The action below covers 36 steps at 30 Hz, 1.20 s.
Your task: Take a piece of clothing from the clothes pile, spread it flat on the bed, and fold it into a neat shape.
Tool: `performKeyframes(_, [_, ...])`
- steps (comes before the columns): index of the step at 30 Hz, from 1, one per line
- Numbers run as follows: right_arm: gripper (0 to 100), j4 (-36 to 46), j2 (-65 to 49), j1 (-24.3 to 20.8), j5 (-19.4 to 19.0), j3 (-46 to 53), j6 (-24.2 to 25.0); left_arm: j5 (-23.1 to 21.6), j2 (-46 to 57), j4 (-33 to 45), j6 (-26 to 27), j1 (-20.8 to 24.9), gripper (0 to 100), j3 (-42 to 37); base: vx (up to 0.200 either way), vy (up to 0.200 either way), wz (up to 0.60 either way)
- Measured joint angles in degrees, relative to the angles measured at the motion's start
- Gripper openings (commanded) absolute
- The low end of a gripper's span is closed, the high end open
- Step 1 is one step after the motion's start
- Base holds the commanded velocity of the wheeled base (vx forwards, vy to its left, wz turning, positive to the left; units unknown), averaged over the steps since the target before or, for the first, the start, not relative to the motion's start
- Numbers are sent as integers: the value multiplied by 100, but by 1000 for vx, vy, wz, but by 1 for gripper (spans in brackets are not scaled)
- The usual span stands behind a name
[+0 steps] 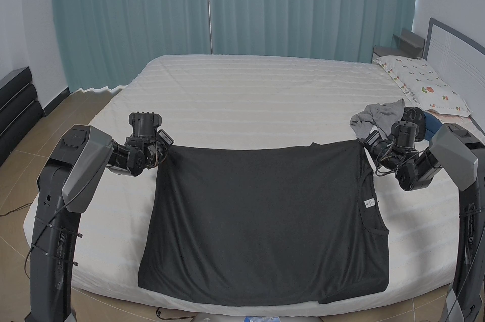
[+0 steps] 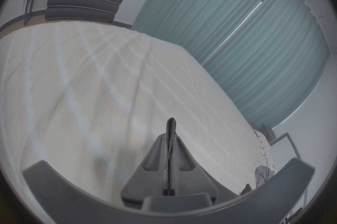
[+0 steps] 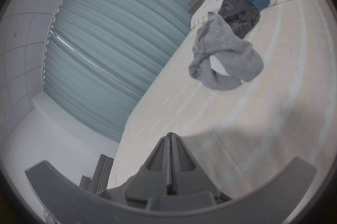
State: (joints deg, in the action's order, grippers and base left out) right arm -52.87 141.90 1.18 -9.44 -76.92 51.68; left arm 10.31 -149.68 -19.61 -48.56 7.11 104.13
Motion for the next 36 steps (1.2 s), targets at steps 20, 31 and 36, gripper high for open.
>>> performKeyframes(20, [100,7,986,-48,187,-806,-670,33,-961,10,44,-111,100,916,0,0,0])
performKeyframes(31, [100,-23,841,-24,74,-411,-641,30,-939,73,17,-121,100,745,0,0,0])
performKeyframes(36, [100,-48,366,7,-107,347,-617,-24,-542,106,-7,-185,100,152,0,0,0])
